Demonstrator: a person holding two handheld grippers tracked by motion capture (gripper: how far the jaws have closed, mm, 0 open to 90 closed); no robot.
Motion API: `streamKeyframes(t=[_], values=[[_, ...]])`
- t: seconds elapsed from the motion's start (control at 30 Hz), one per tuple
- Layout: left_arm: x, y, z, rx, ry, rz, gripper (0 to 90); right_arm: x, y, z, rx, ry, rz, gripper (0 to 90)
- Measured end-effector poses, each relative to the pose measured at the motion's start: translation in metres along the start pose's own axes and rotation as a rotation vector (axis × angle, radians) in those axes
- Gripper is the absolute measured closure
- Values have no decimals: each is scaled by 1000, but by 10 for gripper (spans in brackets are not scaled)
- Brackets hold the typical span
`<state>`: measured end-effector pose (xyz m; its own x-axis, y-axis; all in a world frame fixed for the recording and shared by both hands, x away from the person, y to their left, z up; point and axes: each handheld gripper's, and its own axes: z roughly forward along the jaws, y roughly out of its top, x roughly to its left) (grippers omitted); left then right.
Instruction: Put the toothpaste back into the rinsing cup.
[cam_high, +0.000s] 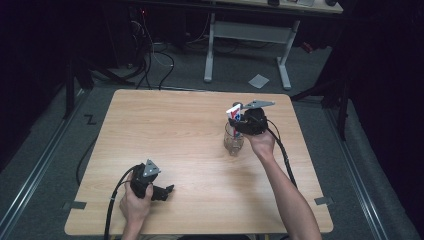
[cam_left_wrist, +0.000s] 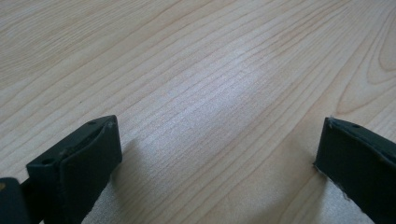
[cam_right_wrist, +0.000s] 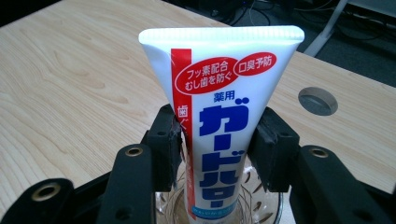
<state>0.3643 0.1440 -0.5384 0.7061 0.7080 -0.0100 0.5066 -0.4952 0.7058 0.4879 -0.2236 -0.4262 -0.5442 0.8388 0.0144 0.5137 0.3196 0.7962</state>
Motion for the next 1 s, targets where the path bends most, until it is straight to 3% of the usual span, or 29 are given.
streamKeyframes(t=[1.0], values=[[0, 0, 0, 0, 0, 0, 5, -5, -20, 1, 5, 19, 23, 538]])
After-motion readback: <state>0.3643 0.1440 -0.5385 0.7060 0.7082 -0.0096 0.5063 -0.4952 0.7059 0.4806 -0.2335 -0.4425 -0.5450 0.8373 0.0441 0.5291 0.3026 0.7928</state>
